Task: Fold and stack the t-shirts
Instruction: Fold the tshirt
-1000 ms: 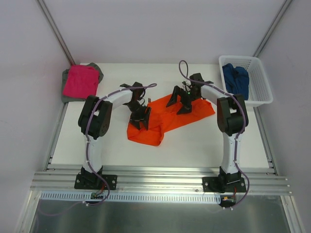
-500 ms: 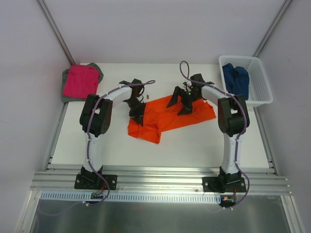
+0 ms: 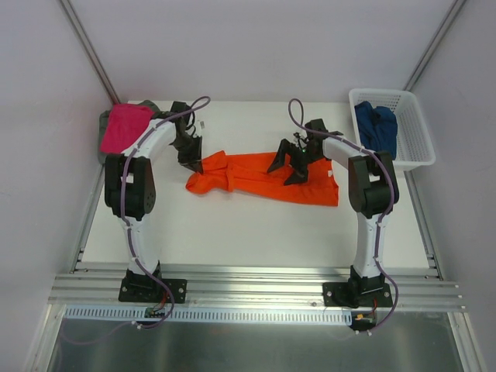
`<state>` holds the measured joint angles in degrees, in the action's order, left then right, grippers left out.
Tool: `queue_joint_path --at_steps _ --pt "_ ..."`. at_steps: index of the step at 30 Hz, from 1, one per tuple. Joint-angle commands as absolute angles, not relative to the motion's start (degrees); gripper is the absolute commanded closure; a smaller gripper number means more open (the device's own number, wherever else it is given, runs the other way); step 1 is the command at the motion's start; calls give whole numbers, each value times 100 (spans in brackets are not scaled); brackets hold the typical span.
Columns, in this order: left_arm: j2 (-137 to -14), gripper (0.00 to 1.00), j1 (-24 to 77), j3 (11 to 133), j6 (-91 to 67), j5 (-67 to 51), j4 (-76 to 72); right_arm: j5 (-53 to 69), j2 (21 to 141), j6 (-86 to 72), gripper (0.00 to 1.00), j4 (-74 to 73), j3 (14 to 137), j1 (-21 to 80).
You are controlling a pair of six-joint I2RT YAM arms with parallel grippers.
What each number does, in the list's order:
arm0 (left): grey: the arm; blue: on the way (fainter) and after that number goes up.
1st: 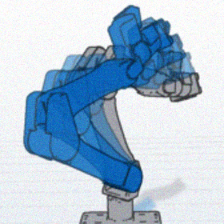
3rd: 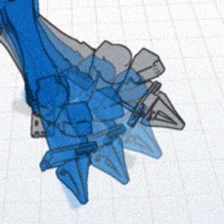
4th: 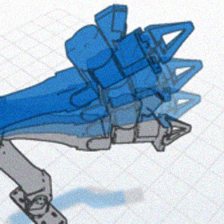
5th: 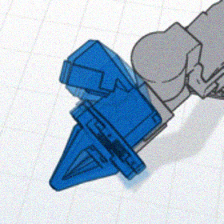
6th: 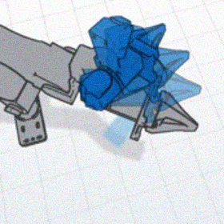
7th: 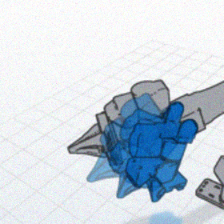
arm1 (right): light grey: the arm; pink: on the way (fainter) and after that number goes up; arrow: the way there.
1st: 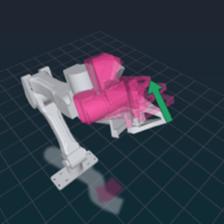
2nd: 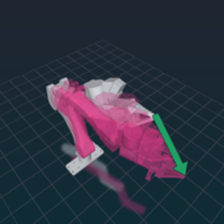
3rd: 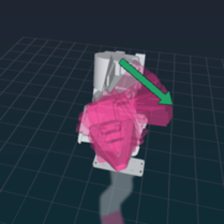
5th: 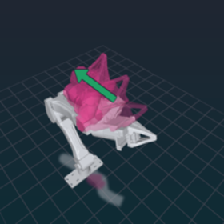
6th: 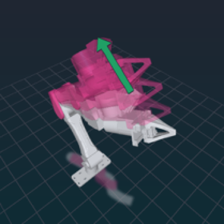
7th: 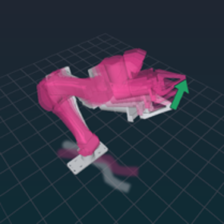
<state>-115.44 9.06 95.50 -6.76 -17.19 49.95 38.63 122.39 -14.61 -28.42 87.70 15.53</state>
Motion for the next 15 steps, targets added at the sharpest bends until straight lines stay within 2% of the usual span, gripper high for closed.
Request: queue_joint_path --at_steps 1,15 --pt "-11408 100 897 9773 -510 -1502 5238 3481 12032 -1301 4 -3094 8640 1503" --pt "-11153 99 721 9563 -325 -1626 5520 3410 11874 -1160 5 -3190 8385 1564"
